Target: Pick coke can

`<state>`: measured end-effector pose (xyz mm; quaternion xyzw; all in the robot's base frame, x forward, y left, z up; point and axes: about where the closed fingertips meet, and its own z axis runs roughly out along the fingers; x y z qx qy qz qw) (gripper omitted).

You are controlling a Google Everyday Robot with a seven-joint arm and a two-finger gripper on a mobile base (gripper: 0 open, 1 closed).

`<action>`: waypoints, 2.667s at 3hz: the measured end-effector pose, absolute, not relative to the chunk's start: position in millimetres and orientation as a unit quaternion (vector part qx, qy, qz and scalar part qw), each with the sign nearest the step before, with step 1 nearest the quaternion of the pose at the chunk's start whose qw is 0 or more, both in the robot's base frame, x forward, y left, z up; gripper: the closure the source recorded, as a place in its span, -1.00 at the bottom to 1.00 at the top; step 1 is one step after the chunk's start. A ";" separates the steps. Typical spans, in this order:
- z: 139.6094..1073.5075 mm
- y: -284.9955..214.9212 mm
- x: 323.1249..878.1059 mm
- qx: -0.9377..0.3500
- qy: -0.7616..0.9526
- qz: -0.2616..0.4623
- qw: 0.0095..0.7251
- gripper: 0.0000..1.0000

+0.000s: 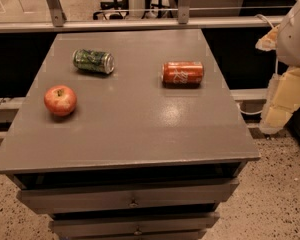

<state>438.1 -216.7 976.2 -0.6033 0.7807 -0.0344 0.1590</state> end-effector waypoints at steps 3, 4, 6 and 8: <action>977.5 -160.5 483.7 -0.645 0.738 -0.016 0.198 -1.00; 963.3 -120.0 524.9 -0.663 0.716 0.002 0.216 -1.00; 930.3 -77.1 597.8 -0.653 0.717 0.021 0.242 -1.00; 889.0 -80.4 658.1 -0.617 0.753 0.021 0.226 -1.00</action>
Offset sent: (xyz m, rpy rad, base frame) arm 0.0255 0.0389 0.0088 0.0703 -0.0235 0.1086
